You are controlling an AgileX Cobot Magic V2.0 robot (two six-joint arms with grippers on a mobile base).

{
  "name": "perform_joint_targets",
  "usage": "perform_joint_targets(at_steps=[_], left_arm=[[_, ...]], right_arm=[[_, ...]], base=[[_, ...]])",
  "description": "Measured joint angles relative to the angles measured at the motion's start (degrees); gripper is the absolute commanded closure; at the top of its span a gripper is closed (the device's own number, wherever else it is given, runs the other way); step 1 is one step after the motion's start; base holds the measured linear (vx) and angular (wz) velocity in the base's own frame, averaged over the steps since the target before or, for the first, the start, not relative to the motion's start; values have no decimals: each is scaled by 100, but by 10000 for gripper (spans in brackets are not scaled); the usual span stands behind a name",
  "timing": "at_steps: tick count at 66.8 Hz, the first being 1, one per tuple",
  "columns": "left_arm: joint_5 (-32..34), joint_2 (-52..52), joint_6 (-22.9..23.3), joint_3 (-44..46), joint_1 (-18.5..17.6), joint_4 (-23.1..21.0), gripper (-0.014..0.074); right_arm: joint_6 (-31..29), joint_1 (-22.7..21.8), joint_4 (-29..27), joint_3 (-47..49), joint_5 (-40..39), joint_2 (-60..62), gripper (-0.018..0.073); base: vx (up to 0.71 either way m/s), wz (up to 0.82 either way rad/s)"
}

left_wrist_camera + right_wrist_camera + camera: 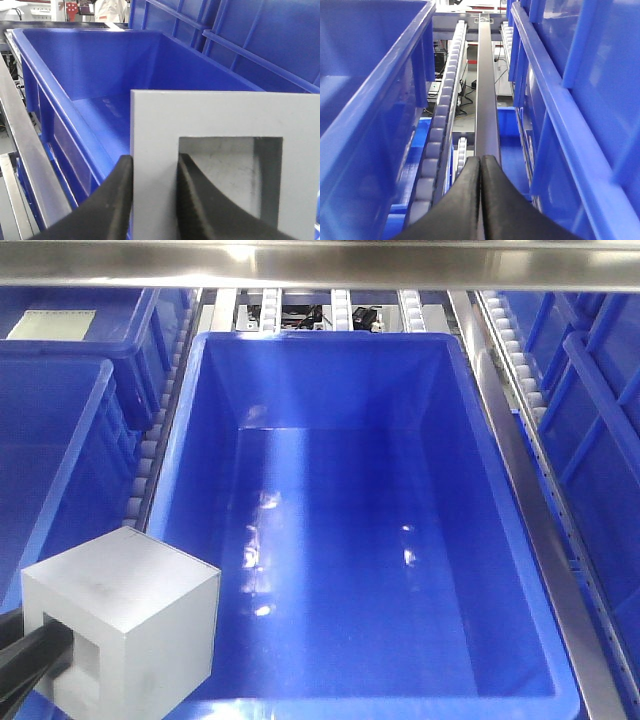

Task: Sort gray base to blue bin
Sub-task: 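Turn and drive up to the empty blue bin on the shelf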

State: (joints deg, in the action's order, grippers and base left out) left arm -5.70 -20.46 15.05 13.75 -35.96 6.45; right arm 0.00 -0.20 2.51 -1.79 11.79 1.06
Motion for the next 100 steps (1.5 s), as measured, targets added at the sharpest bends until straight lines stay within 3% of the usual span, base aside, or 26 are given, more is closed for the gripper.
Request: perform_joint_targets(at_steps=[100], left_arm=[[0, 0, 0, 0, 0, 0, 603]], right_arm=[[0, 0, 0, 0, 0, 0, 564]], base=[[3, 0]])
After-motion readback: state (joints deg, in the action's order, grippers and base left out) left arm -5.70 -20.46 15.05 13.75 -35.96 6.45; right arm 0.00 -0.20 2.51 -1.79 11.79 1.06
